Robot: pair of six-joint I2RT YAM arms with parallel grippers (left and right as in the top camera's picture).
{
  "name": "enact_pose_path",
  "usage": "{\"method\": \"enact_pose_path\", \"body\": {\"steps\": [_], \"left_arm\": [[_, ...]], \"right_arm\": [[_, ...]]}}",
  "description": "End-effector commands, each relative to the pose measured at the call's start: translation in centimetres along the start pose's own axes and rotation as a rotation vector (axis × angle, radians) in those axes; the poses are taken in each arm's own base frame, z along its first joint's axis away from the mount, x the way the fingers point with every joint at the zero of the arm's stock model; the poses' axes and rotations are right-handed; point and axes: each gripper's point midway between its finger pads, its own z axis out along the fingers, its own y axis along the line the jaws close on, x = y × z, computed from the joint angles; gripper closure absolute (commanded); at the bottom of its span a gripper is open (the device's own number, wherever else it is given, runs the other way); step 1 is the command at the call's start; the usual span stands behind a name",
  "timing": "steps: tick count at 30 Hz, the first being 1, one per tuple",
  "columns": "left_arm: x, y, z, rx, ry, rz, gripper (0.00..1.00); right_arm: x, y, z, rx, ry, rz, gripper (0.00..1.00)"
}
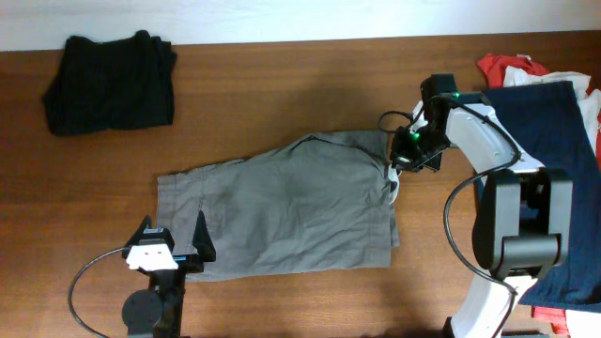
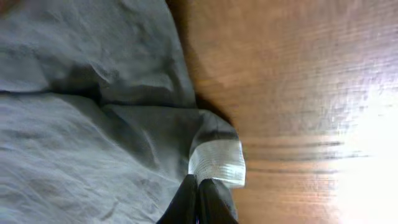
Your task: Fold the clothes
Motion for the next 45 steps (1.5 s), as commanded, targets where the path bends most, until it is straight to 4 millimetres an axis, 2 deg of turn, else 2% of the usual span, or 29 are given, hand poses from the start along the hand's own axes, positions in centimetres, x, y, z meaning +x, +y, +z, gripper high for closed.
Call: {"method": "enact_pose_path", "body": {"steps": [1,3,5,6,7,8,11,13,16,19,21,22,25,27,28,30,32,34,37,39,40,45], "left_arm": [[-0.4,0.0,0.0,-0.001,-0.02,0.013,0.01],[-2.5,-0.2,-0.1,0.009,-0.109,0.013,0.01],[-3.4,-0.3,-0.4,0.012,-0.121,-0.013,0.01],[-3.9,-0.4,-0.5,0.017,-0.123,-0.017,0.01],[-4.6,-0.5,-0.7,0.017,-0.131,-0.017,0.01],[-5.4,-0.6,-1.1,0.017,-0.137,-0.016,0.01],[-7.3,-0.8,-1.9,0.01,-0.075,-0.017,0.01],[-8.4,-1.0,-2.0,-0.001,0.013,-0.018,0.01],[-10.7,-1.3,-0.1,-0.018,0.221,-0.022,0.01],[-10.5,-1.3,2.1,-0.049,0.468,-0.026,0.01],[-9.2,-0.6,3.4,-0.088,0.663,-0.036,0.01],[-7.3,1.9,3.5,-0.187,0.848,-0.071,0.01],[-3.6,6.6,3.1,-0.318,1.042,-0.218,0.01],[-1.5,8.6,3.4,-0.325,1.107,-0.365,0.01],[0.6,9.0,3.4,-0.309,1.18,-0.463,0.01],[3.7,8.9,3.4,-0.25,1.308,-0.46,0.01],[5.7,9.4,4.1,-0.231,1.356,-0.452,0.01],[9.0,10.0,5.1,-0.149,1.407,-0.383,0.01],[11.7,7.6,6.4,0.083,1.411,-0.448,0.01],[13.1,7.6,6.4,0.088,1.442,-0.469,0.02],[14.0,7.3,6.0,0.093,1.473,-0.483,0.06],[16.6,3.7,5.7,0.193,1.51,-0.485,0.06]], "right_arm": [[-4.4,2.5,-4.7,-0.048,-0.143,-0.048,0.96],[-7.0,2.2,-7.6,0.013,-0.251,-0.054,0.96],[-8.0,1.2,-8.7,0.047,-0.29,-0.037,0.96],[-8.1,0.4,-9.0,0.054,-0.29,-0.02,0.66],[-8.0,-0.2,-9.1,0.059,-0.282,-0.005,0.05],[-7.7,-0.9,-9.2,0.068,-0.265,0.002,0.01],[-5.7,-2.8,-9.1,0.102,-0.178,0.036,0.01],[-5.1,-3.0,-9.0,0.113,-0.152,-0.008,0.01],[-5.3,-2.9,-9.0,0.111,-0.158,-0.009,0.01],[-5.2,-3.0,-9.0,0.112,-0.153,-0.008,0.01],[-4.9,-3.0,-9.0,0.115,-0.141,-0.006,0.01],[-4.5,-3.1,-8.9,0.119,-0.124,-0.001,0.01],[-4.1,-3.3,-8.8,0.122,-0.109,0.002,0.01],[-4.0,-3.3,-8.8,0.124,-0.104,-0.022,0.01],[-4.0,-3.3,-8.8,0.126,-0.101,-0.042,0.01],[-4.0,-3.3,-8.8,0.126,-0.102,-0.042,0.01],[-4.0,-3.3,-8.8,0.126,-0.102,-0.042,0.01],[-3.8,-3.3,-8.8,0.126,-0.097,-0.04,0.01],[-2.7,-3.6,-8.7,0.136,-0.05,-0.032,0.01],[-2.6,-3.6,-8.7,0.137,-0.046,-0.031,0.01],[-2.6,-3.6,-8.7,0.137,-0.046,-0.031,0.01],[-2.6,-3.6,-8.7,0.137,-0.047,-0.034,0.01]]}}
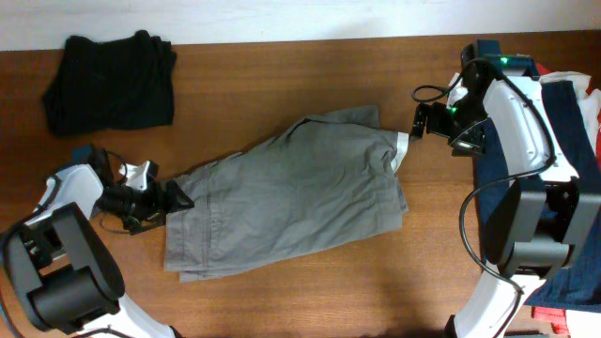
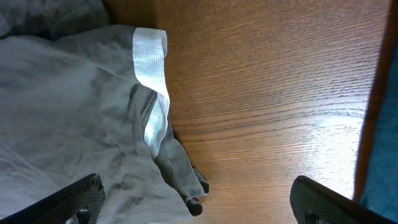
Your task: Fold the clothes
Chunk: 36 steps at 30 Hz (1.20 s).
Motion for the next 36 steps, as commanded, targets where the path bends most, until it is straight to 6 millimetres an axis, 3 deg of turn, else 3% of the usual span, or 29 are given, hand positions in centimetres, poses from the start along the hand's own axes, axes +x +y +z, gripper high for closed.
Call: {"method": "enact_pose_path", "body": {"steps": [1,3,4,5,7,8,9,10,12,14,15,17,19,23,26,28,30,33,36], "left_arm": [[2.0,-0.1,4.5,0.02,0.061,-0.009,0.06],[2.7,0.2,5.2,0.02,0.066,-0.019,0.11],[2.7,0.2,5.3,0.021,0.066,-0.019,0.46],[2.7,0.1,5.3,0.023,0.065,-0.023,0.54],[2.7,-0.1,5.4,0.023,0.069,-0.015,0.54],[2.8,-0.3,5.5,0.021,0.073,-0.005,0.61],[2.7,-0.4,5.6,0.016,0.071,0.003,0.83],[2.7,-0.2,5.6,0.005,0.073,0.002,0.99],[2.8,1.4,4.7,-0.089,0.097,-0.057,0.99],[1.7,2.1,1.7,-0.212,0.13,-0.081,1.0],[-0.5,1.2,-1.1,-0.235,0.099,-0.066,1.0],[-4.0,-1.4,-6.1,-0.244,0.021,-0.026,1.0],[-5.7,-3.4,-10.9,-0.321,-0.032,0.018,0.99],[-5.8,-7.8,-14.4,-0.346,-0.056,0.1,0.99],[-4.2,-12.3,-14.1,-0.32,-0.013,0.167,1.0],[-3.1,-18.5,-12.4,-0.211,0.005,0.294,1.0],[-1.9,-23.4,-10.5,-0.13,0.011,0.357,1.0],[0.0,-28.4,-8.2,-0.078,0.021,0.487,0.99],[0.5,-33.1,-6.2,-0.031,-0.039,0.638,1.0]], "right_arm": [[-0.3,-0.2,-0.5,0.01,-0.017,-0.013,0.01],[-0.2,-0.2,-0.5,0.01,-0.014,-0.012,0.01],[-0.2,-0.2,-0.5,0.01,-0.015,-0.012,0.01],[-0.2,-0.2,-0.5,0.01,-0.014,-0.012,0.01],[-0.2,-0.2,-0.5,0.01,-0.014,-0.011,0.01],[-0.2,-0.2,-0.5,0.01,-0.014,-0.011,0.01],[-0.2,-0.2,-0.5,0.01,-0.014,-0.011,0.01],[-0.2,-0.2,-0.5,0.01,-0.014,-0.011,0.01],[-0.2,-0.2,-0.5,0.01,-0.013,-0.011,0.01],[-0.2,-0.2,-0.5,0.01,-0.013,-0.007,0.01],[-0.1,0.0,-0.5,0.002,-0.01,-0.01,0.01],[0.3,0.6,-0.3,0.004,0.001,-0.025,0.01],[1.4,2.2,0.4,0.008,0.03,-0.068,0.01],[2.4,5.8,2.6,0.003,0.027,-0.167,0.01],[3.8,7.7,3.9,-0.002,0.051,-0.197,0.01],[5.1,9.0,5.1,0.001,0.069,-0.241,0.01],[6.7,10.6,7.0,-0.003,0.083,-0.257,0.0],[8.9,12.8,9.4,-0.041,0.102,-0.301,0.04],[10.1,13.7,10.8,-0.041,0.105,-0.315,0.04]]}}
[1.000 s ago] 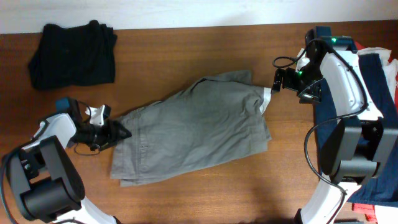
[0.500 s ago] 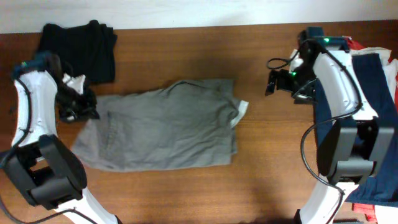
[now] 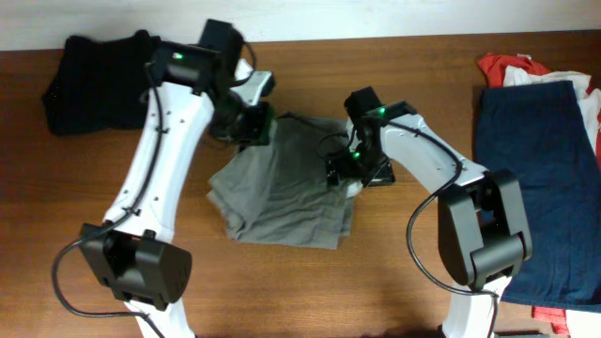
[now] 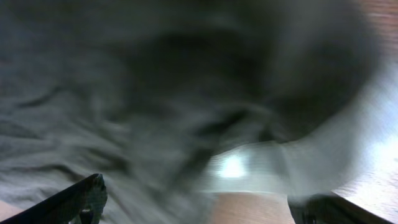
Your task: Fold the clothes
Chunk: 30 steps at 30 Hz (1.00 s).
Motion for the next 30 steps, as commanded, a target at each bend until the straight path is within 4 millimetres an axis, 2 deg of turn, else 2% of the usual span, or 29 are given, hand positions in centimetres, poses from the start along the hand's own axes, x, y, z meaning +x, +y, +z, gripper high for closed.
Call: {"method": "enact_pose_path", "body": {"steps": [1,2,3,5,7,8,10,11,14,15,17,18,20,21,22,23,24,25,26,27,30], "left_arm": [[-1.6,-3.8,0.1,0.06,-0.071,0.086,1.0],[-1.9,-4.1,0.5,0.055,-0.078,0.101,0.99],[-2.6,-3.8,1.2,0.026,-0.09,0.112,0.91],[-3.3,-3.4,2.4,0.026,-0.085,0.11,0.91],[-3.7,-3.0,4.0,0.025,-0.065,0.104,0.91],[-4.5,-2.9,4.9,0.027,-0.08,0.111,0.91],[-5.2,-3.3,6.7,0.042,-0.075,0.127,0.91],[-5.0,-3.8,7.9,0.045,-0.055,0.139,0.73],[-4.2,-5.2,11.3,0.051,0.01,0.169,0.7],[-4.2,-5.8,11.6,0.054,0.008,0.183,0.52],[-4.7,-5.9,11.3,0.057,-0.01,0.188,0.41],[-4.8,-5.8,10.7,0.063,-0.011,0.179,0.39],[-5.4,-4.4,8.1,0.058,-0.025,0.136,0.39],[-5.8,-3.1,7.1,0.051,-0.039,0.106,0.39],[-6.2,-1.5,6.6,0.039,-0.052,0.076,0.4],[-6.6,1.2,6.3,-0.006,-0.062,0.033,0.45],[-6.5,2.7,6.3,-0.015,-0.058,0.007,0.54],[-6.1,3.7,7.2,-0.018,-0.031,-0.016,0.63],[-5.8,4.1,9.1,-0.011,0.011,-0.025,0.65],[-5.5,4.2,10.8,-0.002,0.049,-0.03,0.65],[-4.6,5.1,14.5,-0.004,0.125,-0.05,0.63]], "right_arm": [[0.3,0.6,0.4,-0.012,0.003,0.03,0.04],[0.3,0.5,0.4,-0.012,0.004,0.033,0.03],[0.4,0.2,0.4,-0.009,0.012,0.039,0.03],[0.6,-0.1,0.2,-0.005,0.022,0.05,0.01],[0.1,-2.8,-1.0,0.006,0.028,0.126,0.01],[-0.2,-4.7,-1.7,0.003,0.031,0.143,0.01],[0.1,-6.9,-2.4,-0.03,0.055,0.18,0.01],[0.0,-7.8,-2.7,-0.041,0.051,0.211,0.01],[0.2,-9.4,-3.2,-0.071,0.062,0.273,0.01],[0.4,-10.0,-3.5,-0.071,0.069,0.295,0.01],[0.3,-11.9,-6.2,-0.075,0.073,0.366,0.01],[-0.1,-12.7,-8.0,-0.078,0.058,0.39,0.01],[-0.6,-13.8,-13.4,-0.095,0.016,0.393,0.01],[-0.7,-13.2,-14.4,-0.126,0.01,0.371,0.01],[-0.7,-11.1,-15.2,-0.216,0.013,0.298,0.01],[-0.4,-9.6,-14.9,-0.244,0.037,0.264,0.0],[-0.2,-8.3,-14.2,-0.24,0.058,0.231,0.07],[-0.2,-5.9,-12.8,-0.234,0.077,0.161,0.18],[-0.2,-4.4,-11.2,-0.2,0.086,0.137,0.18],[-0.4,-4.1,-9.6,-0.125,0.086,0.161,0.18],[-1.5,-2.7,-5.3,-0.099,0.074,0.156,0.21]]}}
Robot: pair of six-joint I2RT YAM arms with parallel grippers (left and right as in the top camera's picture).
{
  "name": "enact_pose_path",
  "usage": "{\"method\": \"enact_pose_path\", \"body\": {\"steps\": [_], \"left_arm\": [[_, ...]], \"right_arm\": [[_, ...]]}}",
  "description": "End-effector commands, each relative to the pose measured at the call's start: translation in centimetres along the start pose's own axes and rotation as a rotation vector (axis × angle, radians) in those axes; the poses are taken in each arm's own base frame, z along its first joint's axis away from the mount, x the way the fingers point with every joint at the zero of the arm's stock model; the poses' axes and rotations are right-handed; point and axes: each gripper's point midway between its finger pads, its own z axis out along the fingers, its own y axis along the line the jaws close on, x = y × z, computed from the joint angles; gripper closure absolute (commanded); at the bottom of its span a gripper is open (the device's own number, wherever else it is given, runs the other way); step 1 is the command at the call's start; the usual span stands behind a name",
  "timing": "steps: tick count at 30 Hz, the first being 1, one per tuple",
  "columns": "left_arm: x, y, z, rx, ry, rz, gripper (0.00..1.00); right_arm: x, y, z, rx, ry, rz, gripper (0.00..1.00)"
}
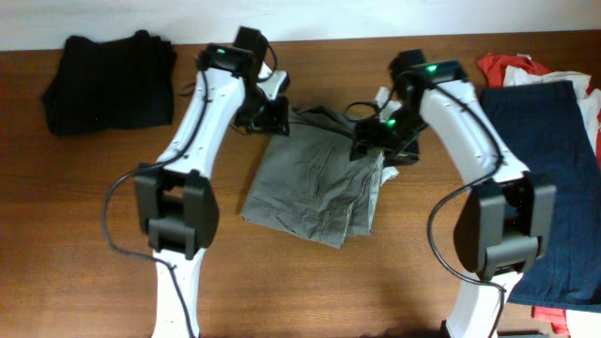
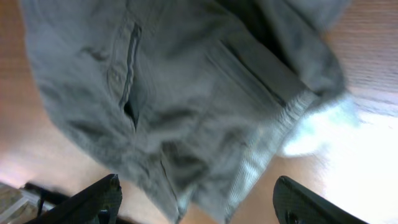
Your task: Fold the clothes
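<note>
The grey shorts (image 1: 315, 188) lie folded over in a rumpled bundle at the middle of the wooden table (image 1: 282, 282). My left gripper (image 1: 268, 115) sits at the bundle's top left corner; whether its jaws are open or shut does not show from overhead. My right gripper (image 1: 380, 138) hovers over the upper right edge. In the right wrist view that gripper (image 2: 199, 208) is wide open above the shorts (image 2: 186, 93), with one of its fingers (image 2: 93, 199) at the lower left. A pocket slit and the pale waistband lining (image 2: 317, 124) show beneath it.
A folded black garment (image 1: 111, 83) lies at the back left corner. A navy garment (image 1: 545, 141) covers the right edge, with red and white cloth (image 1: 512, 68) behind it. Both arms arch over the table's middle.
My right gripper has moved up and to the right, from the bundle's middle to its upper right edge. The shorts lie a little further right and more spread out. My left gripper stays at the top left.
The shorts first lay spread flat, my right gripper shut on the waistband corner and my left at the lower left hem. Then the right was open beside the waistband, the left at the left hem. Later the shorts were folded in half, and now sit bundled mid-table.
</note>
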Motion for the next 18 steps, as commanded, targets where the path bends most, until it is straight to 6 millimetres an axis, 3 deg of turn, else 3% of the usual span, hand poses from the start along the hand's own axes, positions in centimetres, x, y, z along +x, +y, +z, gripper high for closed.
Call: {"method": "enact_pose_path", "body": {"steps": [1,5,6,7,8,9,10,11,13,16,17,18], "left_arm": [[0.5,0.9,3.2,0.008,0.064,-0.008,0.61],[-0.4,1.3,4.3,0.008,0.039,0.0,0.57],[-0.9,1.6,4.4,-0.009,0.018,0.009,0.53],[-1.1,1.6,4.4,-0.009,0.01,0.011,0.52],[-1.1,1.6,4.4,-0.009,0.01,0.011,0.52],[-1.1,1.6,4.4,-0.009,0.009,0.011,0.52],[-1.1,1.6,4.4,-0.009,0.01,0.011,0.47],[-1.1,1.6,4.4,-0.009,0.009,0.011,0.47],[-1.1,1.6,4.4,-0.009,0.01,0.012,0.46],[-1.4,1.6,4.4,-0.009,-0.002,0.019,0.45],[-1.5,1.6,4.4,-0.009,-0.004,0.02,0.45],[-1.5,1.5,4.4,-0.009,-0.004,0.02,0.36]], "right_arm": [[-0.9,-1.3,2.8,0.038,0.003,0.054,0.21],[-2.6,-2.9,2.7,0.099,-0.062,0.052,0.21],[-3.3,-2.7,2.9,0.092,-0.091,0.041,0.25],[-3.6,-2.6,2.8,0.088,-0.104,0.042,0.36],[-3.9,-2.6,2.8,0.084,-0.115,0.066,0.54],[-4.1,-2.6,2.8,0.086,-0.124,0.066,0.61],[-4.3,-3.1,2.7,0.114,-0.136,0.079,0.84],[-4.5,-4.0,2.6,0.161,-0.152,0.097,0.96],[-5.6,-7.2,1.2,0.275,-0.208,0.129,0.96],[-6.7,-11.5,-1.1,0.31,-0.259,0.225,0.96],[-6.4,-12.7,-1.5,0.308,-0.249,0.247,0.85],[-5.9,-13.5,-1.8,0.311,-0.226,0.251,0.11]]}}
